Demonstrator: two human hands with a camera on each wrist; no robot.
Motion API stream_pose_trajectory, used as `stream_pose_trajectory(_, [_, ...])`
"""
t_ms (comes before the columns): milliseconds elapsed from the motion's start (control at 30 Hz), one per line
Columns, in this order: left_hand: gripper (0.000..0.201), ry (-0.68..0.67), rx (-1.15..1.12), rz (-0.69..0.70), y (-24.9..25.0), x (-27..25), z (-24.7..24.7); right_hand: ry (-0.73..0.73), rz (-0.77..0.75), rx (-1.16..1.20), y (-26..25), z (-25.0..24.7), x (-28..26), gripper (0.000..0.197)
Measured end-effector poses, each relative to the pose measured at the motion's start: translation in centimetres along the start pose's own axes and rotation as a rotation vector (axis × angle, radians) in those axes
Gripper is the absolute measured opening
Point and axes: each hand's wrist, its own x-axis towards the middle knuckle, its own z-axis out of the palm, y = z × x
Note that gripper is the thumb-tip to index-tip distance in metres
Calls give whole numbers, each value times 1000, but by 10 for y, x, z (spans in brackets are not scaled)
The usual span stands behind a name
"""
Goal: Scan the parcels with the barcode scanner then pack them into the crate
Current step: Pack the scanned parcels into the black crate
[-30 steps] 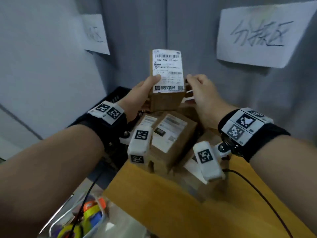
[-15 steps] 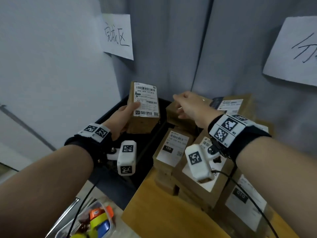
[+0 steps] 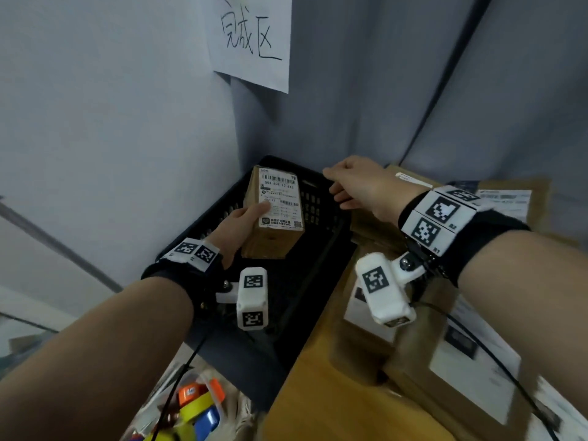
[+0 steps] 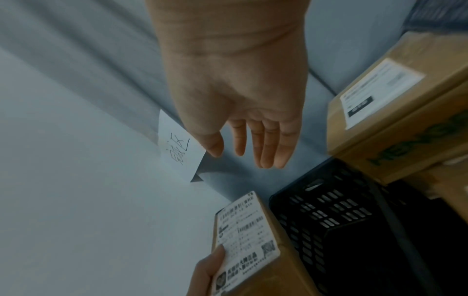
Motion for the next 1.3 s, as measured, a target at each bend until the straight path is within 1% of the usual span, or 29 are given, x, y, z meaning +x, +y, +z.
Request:
stream_pose_trajectory(100, [57, -8, 57, -37, 6, 42, -33, 18, 17, -24, -16, 27, 37, 16])
stream_pose_trajectory(233, [43, -109, 119, -133, 8, 97, -74, 44, 72, -49, -27, 71, 93, 15])
stream_pose_trajectory(300, [44, -138, 152, -182, 2, 121, -87, 76, 113, -56, -20, 91, 119, 16])
stream_pose_trajectory(367, [43, -169, 190, -219, -5, 142, -91, 96, 191, -26, 2, 110, 146, 20])
stream_pose_trajectory(433, [47, -209, 204, -248, -20, 168, -91, 80, 330, 53, 36, 131, 165, 17])
stream_pose_trajectory(500, [45, -234, 194, -281, -36, 193, -88, 6, 499, 182, 72, 156, 178, 19])
stream_pose_trajectory(567, [38, -266, 183, -310, -53, 215, -81, -98, 611, 301, 108, 182, 191, 30])
stream_pose_trajectory(633, [34, -296, 209, -360, -67, 236, -72, -149, 650, 446, 140, 205, 208, 35])
stream_pose_trajectory(700, [29, -304, 271, -374, -76, 258, -65, -95, 631, 578, 167, 221, 226, 42])
stream_pose_trajectory(767, [31, -314, 285, -350, -88, 286, -62, 1, 583, 638, 186, 232, 246, 44])
stream_pose_trajectory(800, [33, -297, 284, -324, -94, 301, -60, 49, 556, 631, 193, 236, 257, 42])
stream_pose_trajectory(867, [34, -205, 308, -233, -105, 329, -58, 121, 502, 578, 207, 244, 280, 36])
stream_pose_trajectory(900, [36, -159, 334, -173, -113, 344, -57, 129, 477, 559, 213, 248, 290, 38])
stream_pose_trajectory(1000, [40, -56, 532, -21, -134, 377, -53, 87, 410, 472, 230, 262, 316, 52])
stream_pose_trajectory(1067, [38, 9, 563, 55, -138, 384, -49, 56, 376, 471, 244, 268, 329, 62])
stream_pose_trajectory(1133, [41, 56, 598, 113, -138, 385, -43, 23, 370, 472, 250, 267, 336, 62])
stream_pose_trajectory(1200, [46, 63, 647, 144, -136, 384, -41, -3, 368, 403, 250, 264, 338, 59])
stream_pose_trajectory(1300, [52, 47, 713, 97, -130, 376, -47, 33, 390, 125, 240, 253, 329, 53])
